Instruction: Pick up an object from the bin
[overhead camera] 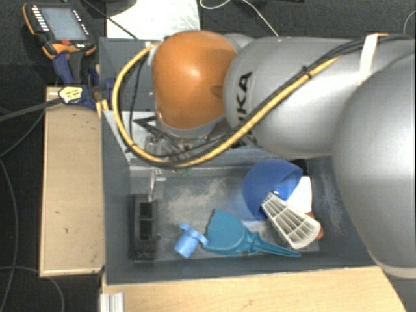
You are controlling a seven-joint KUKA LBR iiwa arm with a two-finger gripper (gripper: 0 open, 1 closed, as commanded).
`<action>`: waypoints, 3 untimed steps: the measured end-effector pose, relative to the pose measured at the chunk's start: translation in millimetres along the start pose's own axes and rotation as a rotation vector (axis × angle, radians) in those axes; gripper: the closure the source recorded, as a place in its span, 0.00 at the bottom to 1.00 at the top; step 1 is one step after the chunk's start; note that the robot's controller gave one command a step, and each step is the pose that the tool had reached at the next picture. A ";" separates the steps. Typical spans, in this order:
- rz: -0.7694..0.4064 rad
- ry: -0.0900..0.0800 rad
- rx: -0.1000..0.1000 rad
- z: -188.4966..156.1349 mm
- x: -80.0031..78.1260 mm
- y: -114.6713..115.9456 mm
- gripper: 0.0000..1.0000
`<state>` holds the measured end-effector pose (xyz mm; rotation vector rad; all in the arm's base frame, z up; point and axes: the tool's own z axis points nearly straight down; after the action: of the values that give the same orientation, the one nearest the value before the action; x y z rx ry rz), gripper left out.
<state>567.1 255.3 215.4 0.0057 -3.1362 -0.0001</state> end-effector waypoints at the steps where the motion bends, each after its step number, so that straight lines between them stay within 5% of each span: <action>1: 0.007 -0.008 -0.002 -5.3 -2.1 -1.7 0.00; 2: -0.215 -0.008 -0.002 59.2 3.2 -9.7 0.00; 3: -0.252 -0.001 0.000 109.9 5.0 -9.6 0.00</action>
Offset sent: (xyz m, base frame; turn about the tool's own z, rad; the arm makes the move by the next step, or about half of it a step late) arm -0.0072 -0.0133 -0.0835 -0.2845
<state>561.5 245.7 105.5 0.3999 -3.1117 -0.0018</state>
